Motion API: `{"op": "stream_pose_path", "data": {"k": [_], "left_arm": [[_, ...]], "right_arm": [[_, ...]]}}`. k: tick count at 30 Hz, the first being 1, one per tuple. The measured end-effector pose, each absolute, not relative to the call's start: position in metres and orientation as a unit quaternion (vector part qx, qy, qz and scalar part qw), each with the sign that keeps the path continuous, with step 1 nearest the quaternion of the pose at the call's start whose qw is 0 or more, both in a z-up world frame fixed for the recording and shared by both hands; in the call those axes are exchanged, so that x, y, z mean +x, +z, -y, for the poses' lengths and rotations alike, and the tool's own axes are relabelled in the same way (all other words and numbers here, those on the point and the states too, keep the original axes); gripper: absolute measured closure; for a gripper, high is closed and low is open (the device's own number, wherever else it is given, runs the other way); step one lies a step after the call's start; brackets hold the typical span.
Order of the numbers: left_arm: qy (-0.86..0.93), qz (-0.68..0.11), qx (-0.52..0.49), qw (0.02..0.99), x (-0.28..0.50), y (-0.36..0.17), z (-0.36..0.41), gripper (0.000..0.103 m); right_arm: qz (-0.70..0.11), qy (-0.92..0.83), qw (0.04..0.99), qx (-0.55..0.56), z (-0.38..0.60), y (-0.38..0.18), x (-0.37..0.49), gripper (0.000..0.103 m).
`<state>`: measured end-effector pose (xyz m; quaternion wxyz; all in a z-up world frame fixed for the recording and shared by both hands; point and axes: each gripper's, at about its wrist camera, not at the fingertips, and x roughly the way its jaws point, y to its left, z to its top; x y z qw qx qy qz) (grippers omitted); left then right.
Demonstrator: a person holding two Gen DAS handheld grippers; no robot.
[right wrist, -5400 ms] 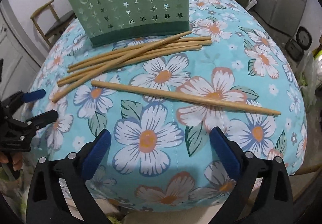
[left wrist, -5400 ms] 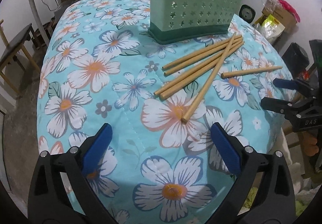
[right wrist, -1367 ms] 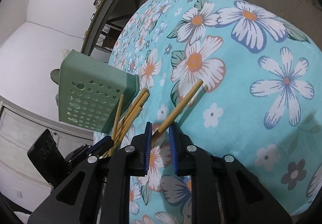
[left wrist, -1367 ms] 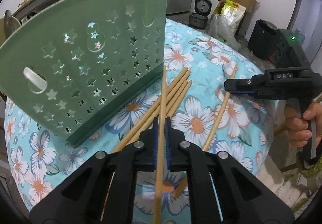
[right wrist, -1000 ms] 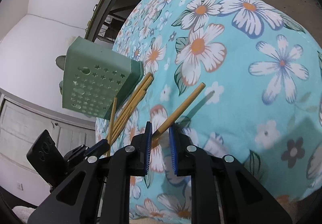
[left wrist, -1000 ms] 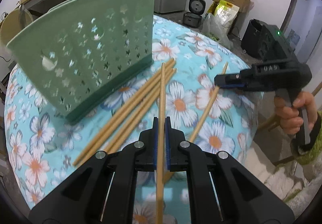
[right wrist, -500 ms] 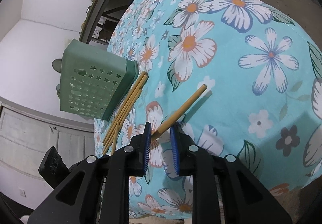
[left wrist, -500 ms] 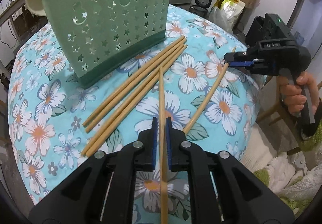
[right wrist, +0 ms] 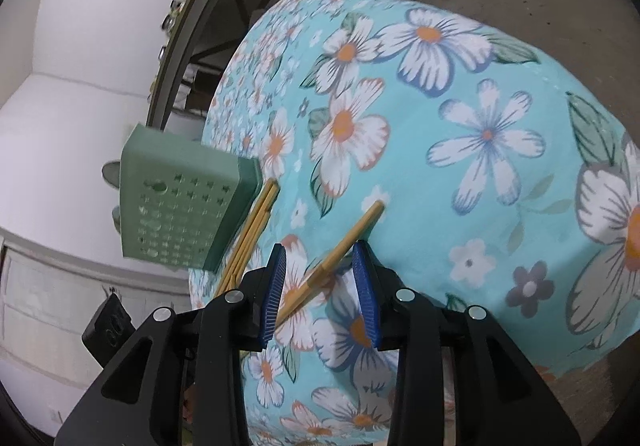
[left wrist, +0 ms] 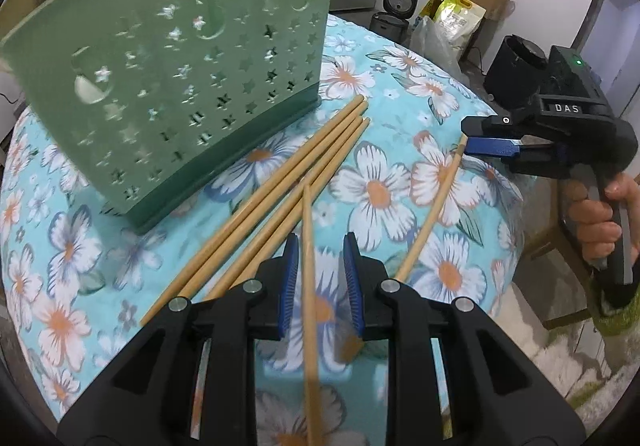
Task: Organize utensils
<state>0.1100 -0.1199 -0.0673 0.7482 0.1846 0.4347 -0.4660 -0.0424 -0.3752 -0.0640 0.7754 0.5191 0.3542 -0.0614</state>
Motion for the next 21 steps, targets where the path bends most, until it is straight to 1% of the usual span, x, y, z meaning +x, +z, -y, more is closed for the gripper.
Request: {"op": "stream_pose_path", "data": {"k": [3,6,8,12,13,15,17,18,21], "left_arm": [[-0.458,-0.442,0.183,0.749,0.116,-0.072,0.129,0.082],[-0.454,-0.444,0.186,0.750,0.117,-0.075,0.137,0.082],[-0.452,-0.441,0.190,0.752,0.115,-0.078,0.143,0.082],[-0.445,-0.440,0.185,0.757,0.114,-0.080,0.145,0.082],[-0.443,-0.439,0.185,0.760,0.114,-0.080,0.146,0.082],[-0.437,-0.436,0.185,0.764,0.114,-0.081,0.147,0.085],[-0.431,-0.433,0.187,0.769,0.114,-0.081,0.148,0.095],[-0.431,-0.433,0.185,0.770,0.115,-0.080,0.148,0.097],[-0.429,-0.434,0.172,0.773,0.119,-0.077,0.144,0.098]], "right_arm": [[-0.346,-0.068,0.771,0.530,0.378,-0.068,-0.043,0.069],[-0.337,-0.078,0.767,0.541,0.381,-0.072,-0.045,0.072],[-0.333,-0.086,0.763,0.547,0.382,-0.074,-0.046,0.078],[-0.327,-0.098,0.760,0.553,0.381,-0.077,-0.047,0.085],[-0.325,-0.102,0.759,0.555,0.382,-0.079,-0.048,0.089],[-0.321,-0.103,0.757,0.560,0.383,-0.081,-0.049,0.090],[-0.315,-0.103,0.756,0.565,0.384,-0.082,-0.050,0.090],[-0.314,-0.104,0.757,0.564,0.384,-0.081,-0.050,0.090],[-0.308,-0.100,0.764,0.558,0.382,-0.075,-0.050,0.091]]}}
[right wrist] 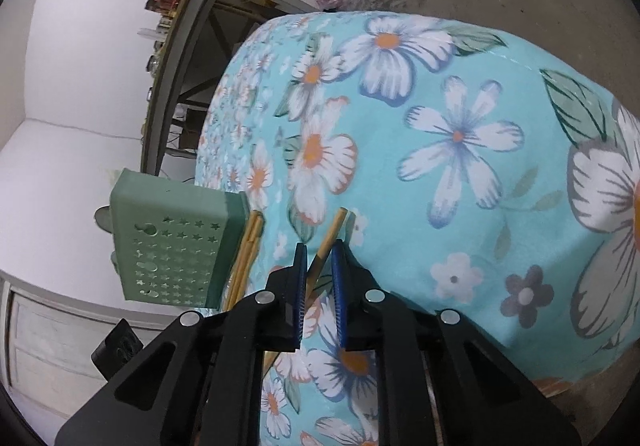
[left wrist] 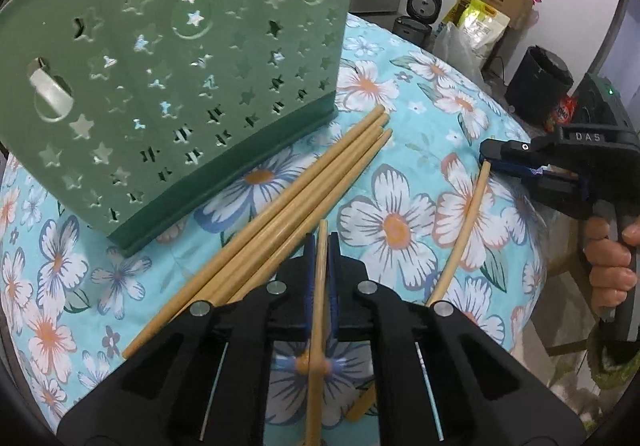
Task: Organize utensils
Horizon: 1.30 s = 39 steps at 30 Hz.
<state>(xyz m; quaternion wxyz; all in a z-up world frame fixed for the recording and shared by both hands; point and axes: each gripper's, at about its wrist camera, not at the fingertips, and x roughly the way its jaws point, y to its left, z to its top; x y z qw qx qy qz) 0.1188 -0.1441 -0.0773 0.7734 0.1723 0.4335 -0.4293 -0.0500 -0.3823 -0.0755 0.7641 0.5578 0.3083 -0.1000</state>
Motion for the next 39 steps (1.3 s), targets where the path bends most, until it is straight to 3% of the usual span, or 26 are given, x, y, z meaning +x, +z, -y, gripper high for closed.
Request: {"op": "stream_pose_path", "data": {"k": [25,39], "left_arm": [[-0.456,-0.299,0.064,0.836,0.096,0.074,0.045,0.098],[-0.459,-0.207,0.013,0.864,0.094,0.142,0.014,0.098]], "right_arm": [[-0.242,-0.042,0.903,0.352,0.324,0.067,-0.037,0.097],[-0.227,-0.043,0.922,0.312,0.307,0.093,-0.032,0.097]]}}
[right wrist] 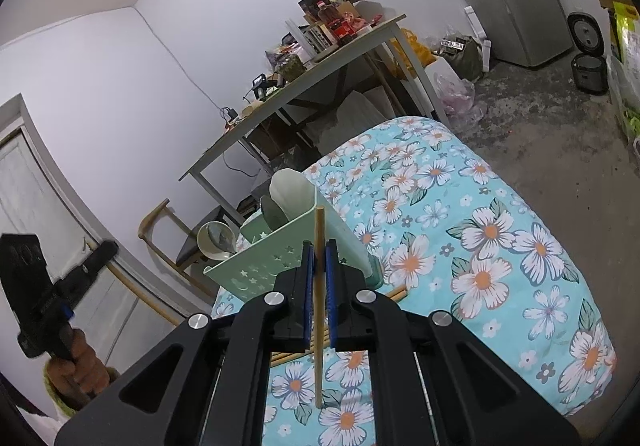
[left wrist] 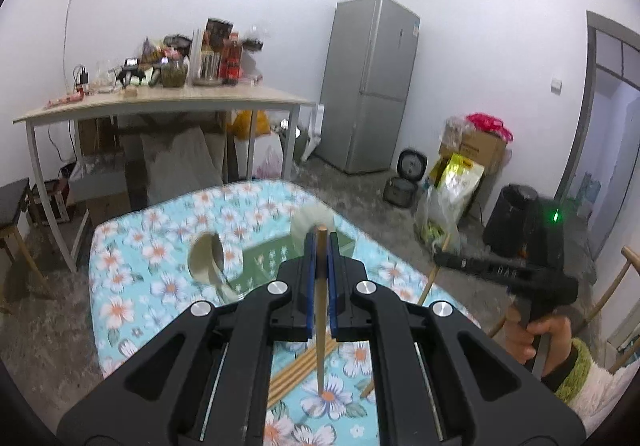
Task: Organize utensils
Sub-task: 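Raise the right tool's chopstick over the green holder and lower it in while the left tool holds its chopstick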
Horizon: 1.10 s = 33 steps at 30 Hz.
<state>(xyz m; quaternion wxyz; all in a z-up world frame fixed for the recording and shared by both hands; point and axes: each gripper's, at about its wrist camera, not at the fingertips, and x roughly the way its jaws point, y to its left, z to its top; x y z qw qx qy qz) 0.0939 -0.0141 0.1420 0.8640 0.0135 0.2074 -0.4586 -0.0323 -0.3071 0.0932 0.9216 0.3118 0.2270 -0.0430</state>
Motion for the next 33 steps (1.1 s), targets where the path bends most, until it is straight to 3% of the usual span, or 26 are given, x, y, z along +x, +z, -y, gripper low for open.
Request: {"op": "stream_pose_path", "data": {"k": [18,33], "left_arm": [[-0.449,-0.074,-0.009,0.890,0.106,0.237,0.028,0.098],[-0.407,-0.144,0.007,0.902,0.193,0.177,0.094,0.098]], "right_arm": [[-0.229,-0.032,0.921,0.315,0.310,0.090,-0.026,0.097],[-0.242,-0.026,0.916,0.319,0.315,0.081,-0.016,0.097]]}}
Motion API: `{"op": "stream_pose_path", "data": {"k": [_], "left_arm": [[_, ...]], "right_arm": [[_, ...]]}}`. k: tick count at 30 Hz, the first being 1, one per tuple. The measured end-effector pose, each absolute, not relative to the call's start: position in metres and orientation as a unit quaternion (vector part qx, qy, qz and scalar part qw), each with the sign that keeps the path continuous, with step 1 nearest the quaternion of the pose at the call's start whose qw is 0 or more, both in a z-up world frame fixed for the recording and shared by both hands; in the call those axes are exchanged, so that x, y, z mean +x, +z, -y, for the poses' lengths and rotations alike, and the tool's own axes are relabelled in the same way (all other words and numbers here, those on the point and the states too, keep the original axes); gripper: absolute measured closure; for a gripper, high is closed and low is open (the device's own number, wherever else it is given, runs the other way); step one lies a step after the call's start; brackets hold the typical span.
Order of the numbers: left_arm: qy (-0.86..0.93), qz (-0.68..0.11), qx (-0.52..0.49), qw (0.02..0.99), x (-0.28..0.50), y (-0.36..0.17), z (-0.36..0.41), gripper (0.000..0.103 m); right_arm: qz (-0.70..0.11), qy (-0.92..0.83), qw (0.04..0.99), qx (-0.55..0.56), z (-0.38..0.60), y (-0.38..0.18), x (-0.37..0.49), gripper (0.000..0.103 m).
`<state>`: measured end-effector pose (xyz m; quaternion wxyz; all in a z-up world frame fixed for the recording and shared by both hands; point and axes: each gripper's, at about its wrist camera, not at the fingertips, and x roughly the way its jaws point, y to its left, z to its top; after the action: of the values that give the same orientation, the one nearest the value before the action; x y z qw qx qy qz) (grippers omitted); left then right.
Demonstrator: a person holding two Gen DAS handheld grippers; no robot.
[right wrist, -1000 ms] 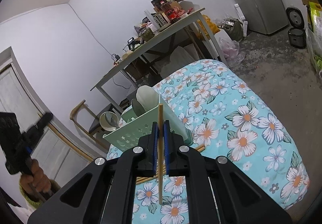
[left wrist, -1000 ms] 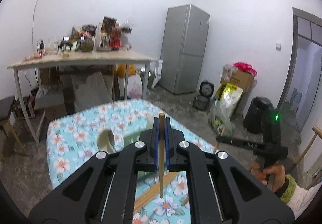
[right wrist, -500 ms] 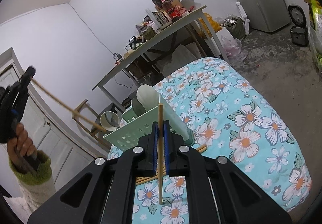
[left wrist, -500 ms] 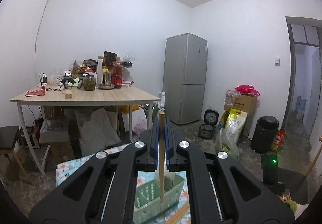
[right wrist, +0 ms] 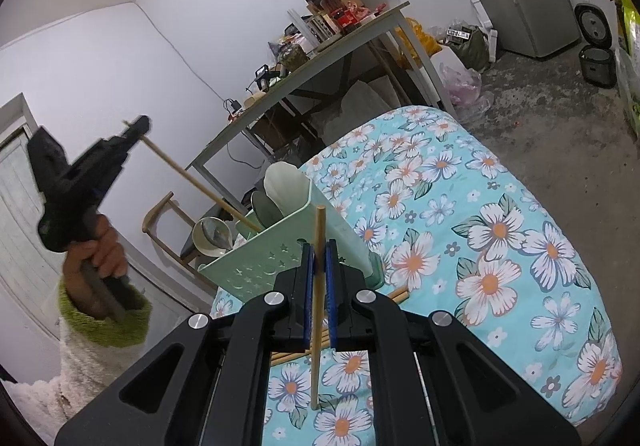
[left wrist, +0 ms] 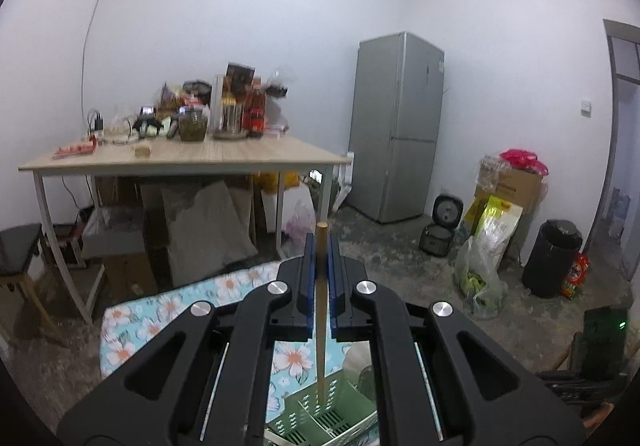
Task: Organize utensils
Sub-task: 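Raise the right tool's chopstick over the green holder and lower it in while the left tool holds its chopstick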
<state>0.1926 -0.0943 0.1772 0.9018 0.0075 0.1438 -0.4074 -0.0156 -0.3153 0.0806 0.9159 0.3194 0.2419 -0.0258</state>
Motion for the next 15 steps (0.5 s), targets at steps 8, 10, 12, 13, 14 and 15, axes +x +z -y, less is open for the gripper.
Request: {"op": "stream_pose_path", "data": {"k": [8,10,12,13,14,15], "left_arm": [[-0.396,-0.194,0.025,0.897,0.218,0.144,0.105,0.098],[-0.395,-0.204,0.027,0.896,0.221,0.141,0.105,0.095],[-0.393,-0.205,0.027,0.896,0.222,0.141,0.103,0.084],[-0.392,-0.203,0.027,0.897,0.221,0.142,0.101,0.077],[-0.390,-0.201,0.027,0.898,0.220,0.142,0.099,0.073],[-0.390,-0.199,0.026,0.899,0.218,0.143,0.098,0.072]], "right_arm": [[-0.244,-0.020,0.914,0.322,0.316,0.078,-0.013,0.097],[-0.245,-0.020,0.915,0.321,0.316,0.078,-0.013,0.097],[-0.245,-0.020,0.915,0.322,0.316,0.078,-0.013,0.097],[-0.245,-0.020,0.915,0.321,0.316,0.079,-0.013,0.097],[-0.245,-0.020,0.915,0.321,0.315,0.079,-0.013,0.097],[-0.244,-0.020,0.915,0.320,0.315,0.080,-0.013,0.097]]}}
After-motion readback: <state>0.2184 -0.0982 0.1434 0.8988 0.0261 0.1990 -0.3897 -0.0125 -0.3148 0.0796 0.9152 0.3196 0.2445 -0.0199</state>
